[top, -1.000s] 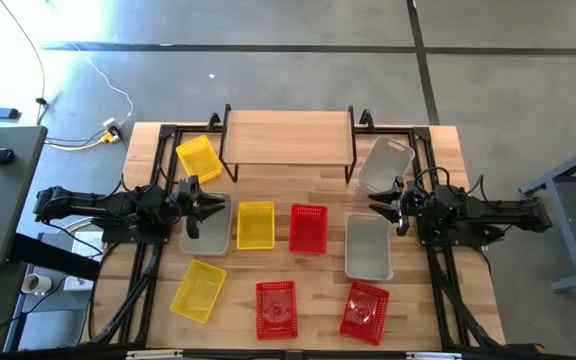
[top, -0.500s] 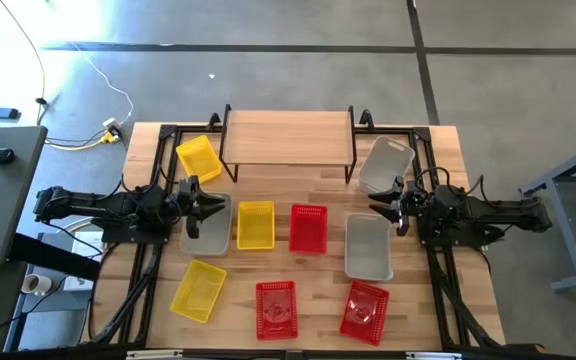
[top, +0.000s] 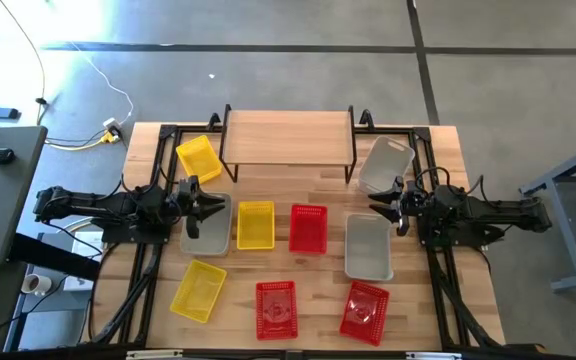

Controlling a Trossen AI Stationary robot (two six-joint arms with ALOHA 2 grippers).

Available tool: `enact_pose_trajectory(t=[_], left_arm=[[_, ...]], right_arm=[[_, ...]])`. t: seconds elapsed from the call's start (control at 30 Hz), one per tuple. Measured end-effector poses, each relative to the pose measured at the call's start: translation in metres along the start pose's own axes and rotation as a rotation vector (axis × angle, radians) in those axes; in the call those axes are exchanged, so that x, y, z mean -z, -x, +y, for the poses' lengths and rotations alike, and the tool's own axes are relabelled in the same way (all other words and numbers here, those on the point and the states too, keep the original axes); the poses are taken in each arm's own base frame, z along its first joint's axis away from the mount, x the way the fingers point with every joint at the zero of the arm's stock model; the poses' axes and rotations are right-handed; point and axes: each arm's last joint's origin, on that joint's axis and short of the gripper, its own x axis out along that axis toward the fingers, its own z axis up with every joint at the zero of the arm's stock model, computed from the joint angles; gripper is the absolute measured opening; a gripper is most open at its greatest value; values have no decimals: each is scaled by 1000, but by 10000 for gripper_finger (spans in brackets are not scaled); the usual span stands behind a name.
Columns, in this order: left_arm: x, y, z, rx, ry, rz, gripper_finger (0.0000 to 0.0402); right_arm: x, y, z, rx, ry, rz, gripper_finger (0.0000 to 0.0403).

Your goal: Stack baskets on shelf by color

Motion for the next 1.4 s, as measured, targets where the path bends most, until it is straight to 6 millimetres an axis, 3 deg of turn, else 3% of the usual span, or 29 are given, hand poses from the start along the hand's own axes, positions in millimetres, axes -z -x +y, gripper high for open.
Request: enact_pose_trajectory(t=[0.4, 0.7, 0.87, 1.13, 1.4], left_arm=[[0, 0, 0, 0, 0, -1, 86], [0, 0, 0, 0, 14, -1, 86], [0, 0, 0, -3, 154, -2, 86], [0, 0, 0, -5, 236, -3, 86], [0, 0, 0, 15, 257, 7, 86]], right_arm=[[-4, 0, 0, 12, -335, -49, 151], [-29, 5, 8, -70, -435, -298, 151], [-60, 10, 19, -35, -365, -355, 151], [-115, -1, 42, 90, -206, -174, 151], [-148, -45, 65, 81, -87, 129, 151]])
